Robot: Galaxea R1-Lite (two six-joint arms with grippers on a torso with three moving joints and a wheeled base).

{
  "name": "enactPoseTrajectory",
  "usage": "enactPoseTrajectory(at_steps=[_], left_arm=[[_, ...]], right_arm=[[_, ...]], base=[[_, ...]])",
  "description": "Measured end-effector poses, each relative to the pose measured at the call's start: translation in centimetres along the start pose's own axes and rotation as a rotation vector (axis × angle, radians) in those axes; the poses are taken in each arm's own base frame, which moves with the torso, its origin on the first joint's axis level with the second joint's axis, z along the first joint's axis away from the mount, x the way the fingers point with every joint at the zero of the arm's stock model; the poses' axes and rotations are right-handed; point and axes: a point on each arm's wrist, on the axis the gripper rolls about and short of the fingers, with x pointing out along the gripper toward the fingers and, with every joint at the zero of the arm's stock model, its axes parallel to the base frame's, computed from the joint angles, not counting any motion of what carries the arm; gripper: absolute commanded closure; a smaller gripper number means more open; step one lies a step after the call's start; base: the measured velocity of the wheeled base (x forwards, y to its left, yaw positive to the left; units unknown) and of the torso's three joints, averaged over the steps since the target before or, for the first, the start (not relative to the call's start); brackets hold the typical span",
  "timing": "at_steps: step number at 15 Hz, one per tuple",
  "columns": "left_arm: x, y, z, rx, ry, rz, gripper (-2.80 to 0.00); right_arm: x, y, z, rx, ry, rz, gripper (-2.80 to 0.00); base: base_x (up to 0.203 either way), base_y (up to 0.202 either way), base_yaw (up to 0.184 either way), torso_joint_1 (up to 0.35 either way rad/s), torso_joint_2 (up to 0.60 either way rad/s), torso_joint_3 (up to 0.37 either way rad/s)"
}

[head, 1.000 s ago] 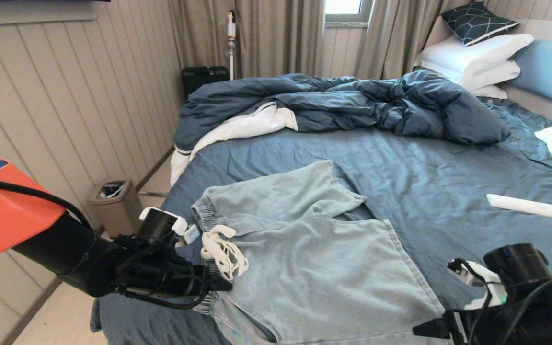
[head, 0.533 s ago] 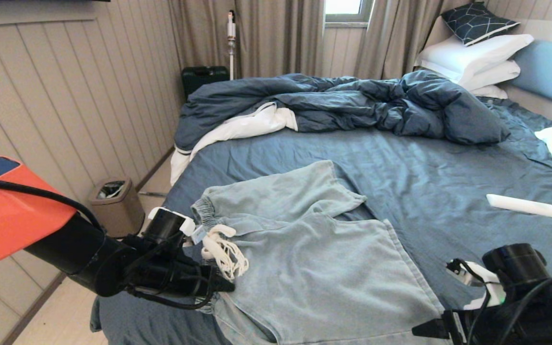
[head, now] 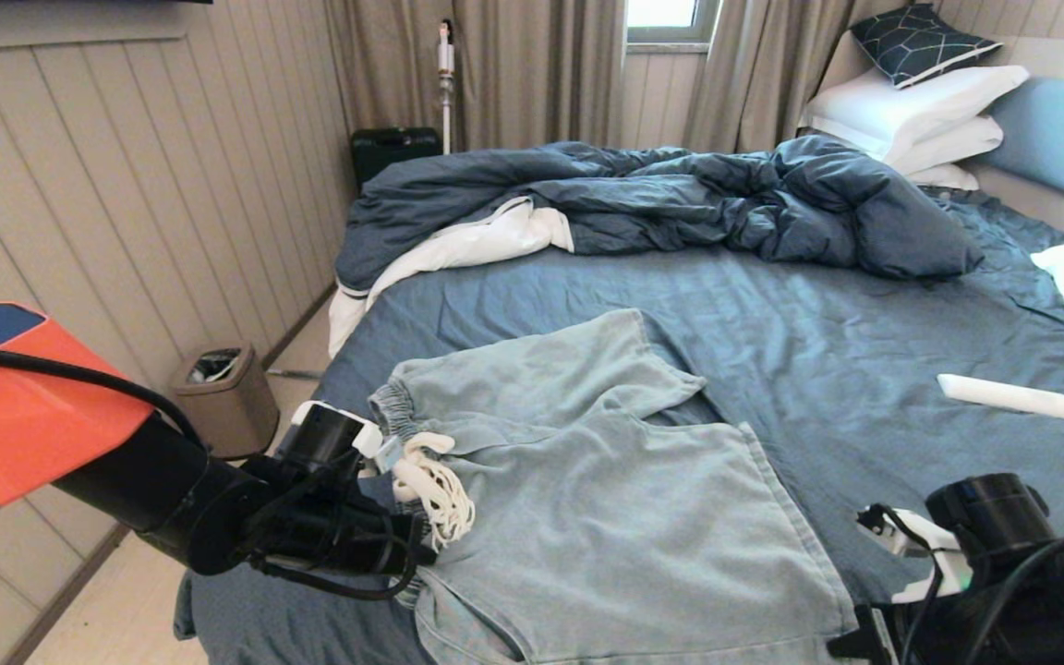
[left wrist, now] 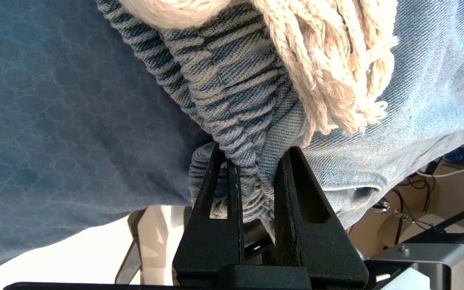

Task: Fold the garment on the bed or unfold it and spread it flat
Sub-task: Fold the blue shorts

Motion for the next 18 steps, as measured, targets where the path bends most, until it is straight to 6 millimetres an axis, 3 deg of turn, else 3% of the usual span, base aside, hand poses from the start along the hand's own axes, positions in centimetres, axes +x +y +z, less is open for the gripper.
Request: enactPoseTrajectory(at_steps=[5,9,14,18], left_arm=[[-1.7,-0.3,-1.6,-0.003,0.017,0.0,0.0],[-4.4,-1.6,-3.2,-0.007,0.034,-0.015,0.0],[-8.1,-3.3,-6.0,-0.003,0.081,-0.032,0.0],[-10.7,-4.1,-7.5,0.002,0.088,-0.049,0.0]], right_arm=[[-1.4,0.3,-1.3,0.0,-0.027,-0.001,0.0],[-3.6,0.8,-3.3,-0.007,-0.086,-0.005,0.0],[-7.5,1.8,-7.2,-0.006,-0.118,-0.017,0.0],[-11.7,3.2,-9.7,-0.031,-0.178,-0.015,0.0]], base=[[0.0,0.0,0.0,0.0,0.0,0.0],[0.0,0.0,0.0,0.0,0.0,0.0],[0.0,0.0,0.0,0.0,0.0,0.0],[0.0,0.0,0.0,0.0,0.0,0.0]])
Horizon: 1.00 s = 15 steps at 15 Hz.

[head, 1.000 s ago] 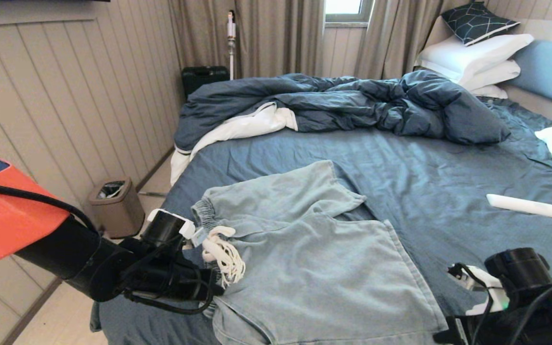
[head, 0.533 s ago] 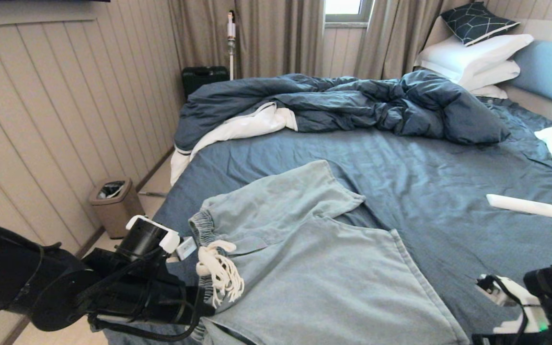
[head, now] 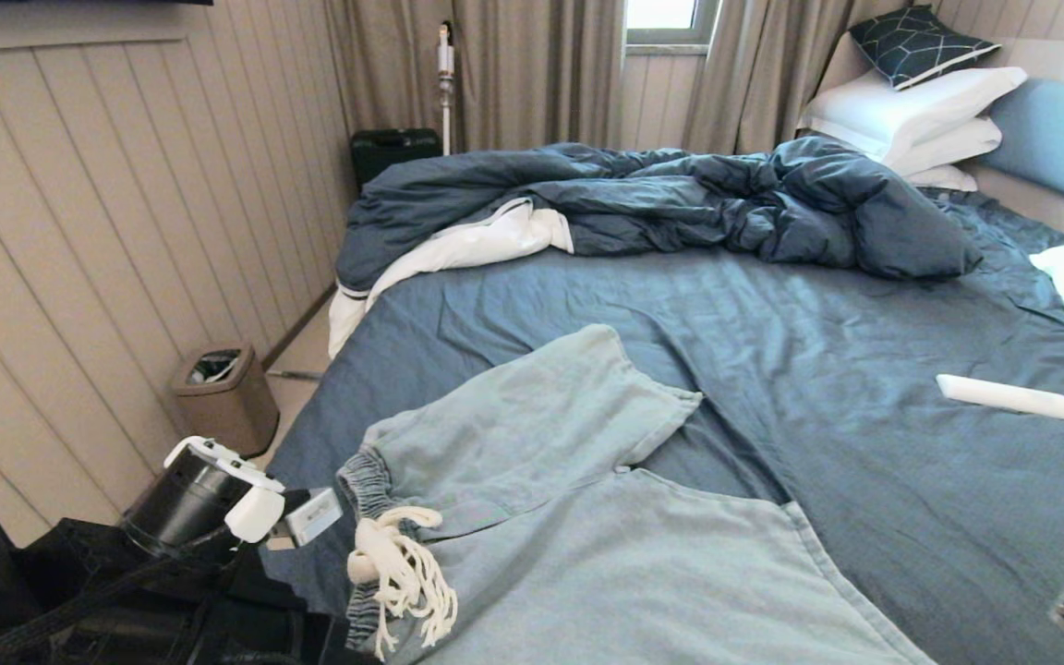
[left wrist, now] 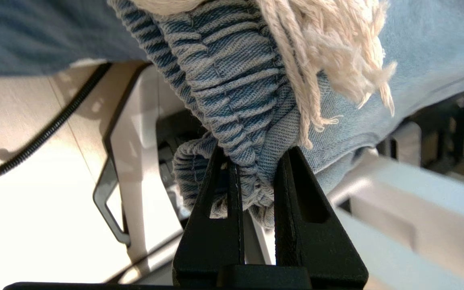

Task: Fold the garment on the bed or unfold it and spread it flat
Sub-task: Fold the blue shorts

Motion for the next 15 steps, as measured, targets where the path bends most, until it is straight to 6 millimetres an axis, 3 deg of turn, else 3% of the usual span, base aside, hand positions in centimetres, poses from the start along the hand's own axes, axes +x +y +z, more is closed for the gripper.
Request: enactPoseTrajectory(at_steps=[3,6,10,15], left_arm=[[-2.0,-1.0,0.2,0.002,-0.039,-0.022,0.0],[-3.3,-2.1,1.8,0.02,-0.113,-0.057,0.0],[-3.9,-3.0,5.7,-0.002,-0.216,-0.074,0.0],[-5.7,-1.2,11.3,-0.068,-0.384,-0.04,0.0]], right_arm=[[-3.2,1.0,0.1,-0.02,-0.059,0.007,0.0],[-4.4,1.4,2.4,-0.037,-0.124,0.012,0.0],[-3.0,1.1,8.2,-0.025,-0.19,0.012,0.0],[0.5,0.4,17.0,0.044,-0.288,0.034,0.0]], base=[[0.0,0.0,0.0,0.0,0.0,0.0],[0.0,0.0,0.0,0.0,0.0,0.0],[0.0,0.0,0.0,0.0,0.0,0.0],[0.0,0.0,0.0,0.0,0.0,0.0]])
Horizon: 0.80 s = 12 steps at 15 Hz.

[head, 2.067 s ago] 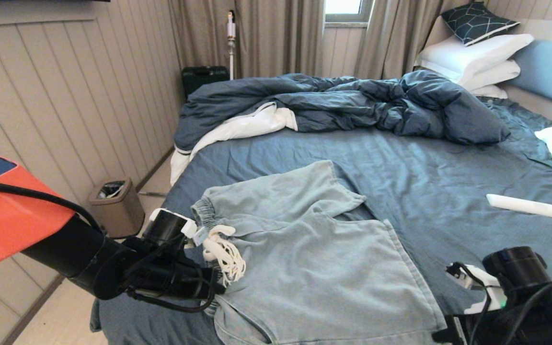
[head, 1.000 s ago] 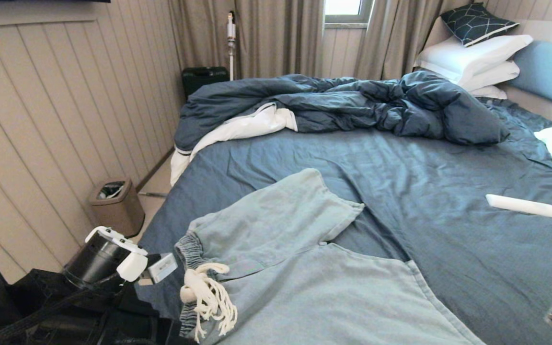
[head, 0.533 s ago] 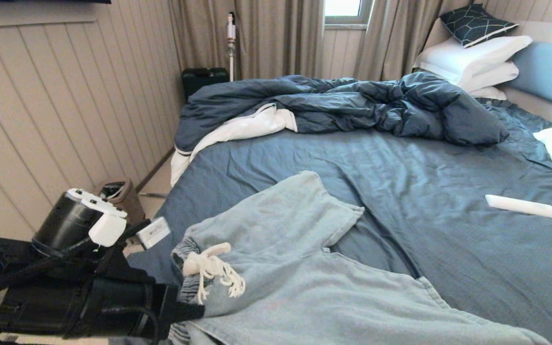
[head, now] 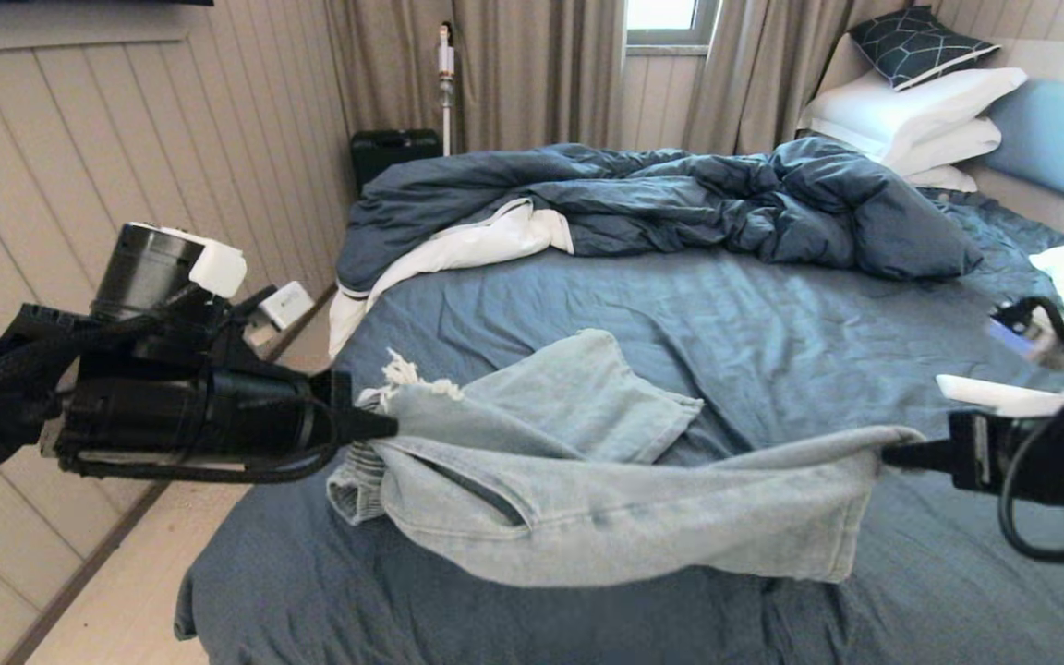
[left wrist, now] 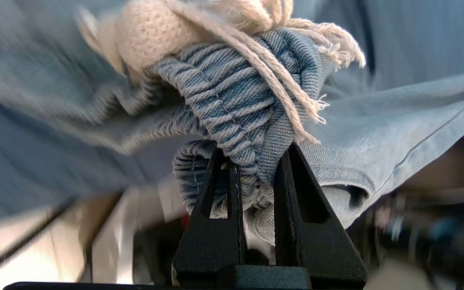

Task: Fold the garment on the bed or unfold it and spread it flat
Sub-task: Fold the blue shorts

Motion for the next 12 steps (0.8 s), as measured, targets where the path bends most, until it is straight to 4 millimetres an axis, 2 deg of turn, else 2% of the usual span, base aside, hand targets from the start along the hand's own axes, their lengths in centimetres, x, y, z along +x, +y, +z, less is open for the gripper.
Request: enactPoseTrajectory(at_steps=[4,12], left_arm=[[0.1,1.8,3.3,-0.029,-0.124,0.012,0.0],[3.9,3.9,3.7,-0.053,-0.096,0.039,0.0]], right_arm=[[4.2,0.8,5.1,0.039,-0.047,0.022,0.0],[13.0,4.7,11.8,0.014,-0.146,-0.013,0.0]], base=[[0.0,0.0,0.0,0.0,0.0,0.0],[0.0,0.0,0.0,0.0,0.0,0.0]])
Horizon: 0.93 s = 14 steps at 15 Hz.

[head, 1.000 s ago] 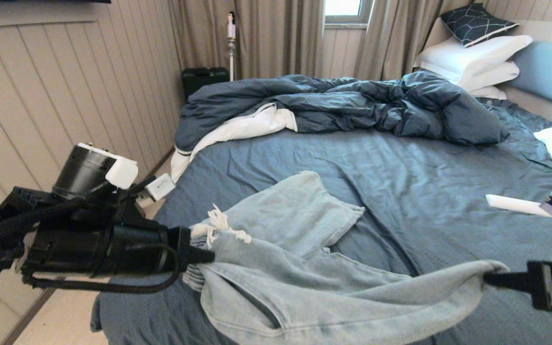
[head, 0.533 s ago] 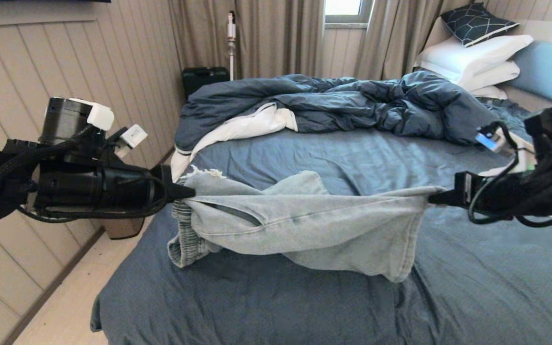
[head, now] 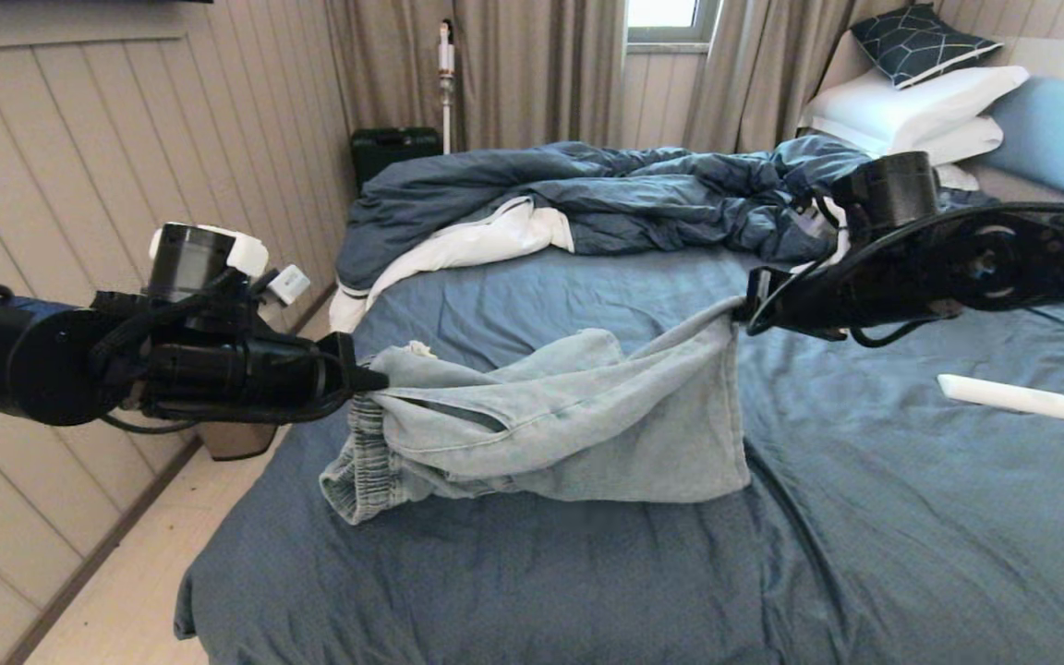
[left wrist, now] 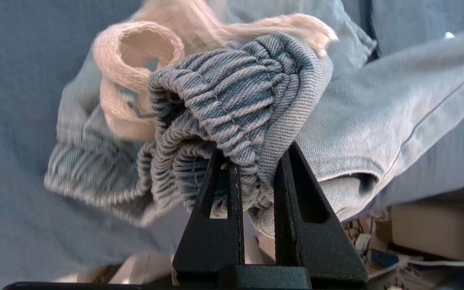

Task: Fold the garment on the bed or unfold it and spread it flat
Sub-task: Fold the blue shorts

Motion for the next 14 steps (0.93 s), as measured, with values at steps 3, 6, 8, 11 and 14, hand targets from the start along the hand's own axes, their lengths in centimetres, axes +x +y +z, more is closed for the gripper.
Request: enactPoseTrajectory(at_steps=[3,6,8,11,14], left_arm=[[1.0,0.7,-0.5,-0.005,0.023,0.017,0.0],[0.7,1.9,-1.6,-0.008,0.061,0.051,0.0],[-0.6,2.4,-2.4,0.005,0.078,0.071,0.0],[-3.5,2.2,-3.5,0.025,0.1,0.088,0.0],[-5.9,1.6,-4.4,0.041,0.158,0.073,0.0]], right_arm=[[3.3,2.2,1.1,-0.018,-0.028,0.003,0.0],[7.0,4.6,0.2,-0.074,-0.011,-0.004,0.0],[9.1,5.8,-1.2,-0.106,0.0,0.001,0.0],[11.0,5.8,-2.3,-0.11,-0.002,-0.009,0.0],[11.8,6.0,-2.7,-0.106,-0.021,-0.013,0.0]], base=[[0.0,0.0,0.0,0.0,0.0,0.0],[0.0,0.0,0.0,0.0,0.0,0.0],[0.0,0.0,0.0,0.0,0.0,0.0],[0.0,0.0,0.0,0.0,0.0,0.0],[0.0,0.0,0.0,0.0,0.0,0.0]])
